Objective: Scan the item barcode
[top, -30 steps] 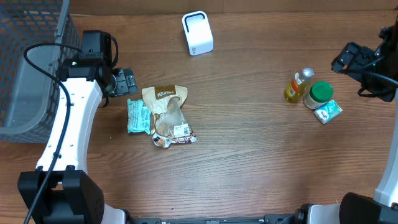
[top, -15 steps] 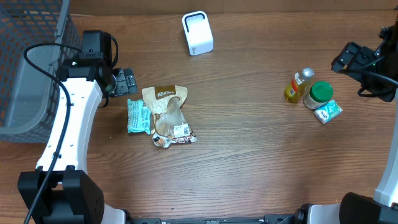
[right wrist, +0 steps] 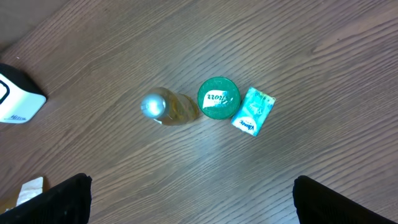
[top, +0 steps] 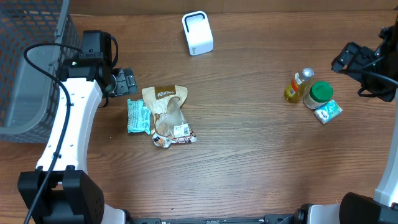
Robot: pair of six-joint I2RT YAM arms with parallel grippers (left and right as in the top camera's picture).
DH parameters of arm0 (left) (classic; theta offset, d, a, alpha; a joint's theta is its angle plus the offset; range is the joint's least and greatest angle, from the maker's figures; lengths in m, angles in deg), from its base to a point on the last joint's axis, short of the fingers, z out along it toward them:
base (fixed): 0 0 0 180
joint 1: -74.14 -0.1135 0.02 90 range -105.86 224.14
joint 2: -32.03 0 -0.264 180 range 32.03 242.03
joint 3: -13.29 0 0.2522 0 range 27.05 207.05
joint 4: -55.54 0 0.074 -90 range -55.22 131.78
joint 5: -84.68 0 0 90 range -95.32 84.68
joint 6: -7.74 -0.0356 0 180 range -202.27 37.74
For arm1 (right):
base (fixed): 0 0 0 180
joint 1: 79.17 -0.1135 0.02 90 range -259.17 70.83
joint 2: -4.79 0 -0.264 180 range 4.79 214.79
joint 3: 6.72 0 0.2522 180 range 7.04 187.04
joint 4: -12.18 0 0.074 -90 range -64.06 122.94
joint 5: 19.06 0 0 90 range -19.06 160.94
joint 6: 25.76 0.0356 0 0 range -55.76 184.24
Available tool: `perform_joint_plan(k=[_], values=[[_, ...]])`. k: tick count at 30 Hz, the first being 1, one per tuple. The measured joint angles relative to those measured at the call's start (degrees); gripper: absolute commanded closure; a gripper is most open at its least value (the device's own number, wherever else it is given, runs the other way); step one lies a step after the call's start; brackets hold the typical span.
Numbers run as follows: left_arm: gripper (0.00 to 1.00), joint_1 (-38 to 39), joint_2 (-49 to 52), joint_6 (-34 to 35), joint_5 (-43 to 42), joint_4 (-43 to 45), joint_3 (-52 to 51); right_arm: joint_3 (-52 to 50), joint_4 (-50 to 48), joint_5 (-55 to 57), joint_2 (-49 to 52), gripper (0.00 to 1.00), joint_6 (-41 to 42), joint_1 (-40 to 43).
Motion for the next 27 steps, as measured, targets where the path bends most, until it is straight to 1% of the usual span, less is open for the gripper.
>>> perform_joint_plan(k=[23, 27], values=[[0.01, 0.0, 0.0, -0.2, 0.1, 0.1, 0.0, 0.0, 0.0, 0.0, 0.0, 0.0, 0.0, 0.0], [0.0, 0.0, 0.0, -1.9, 2.3, 4.5, 0.0, 0.0, 0.0, 0.0, 0.0, 0.0, 0.0, 0.0]])
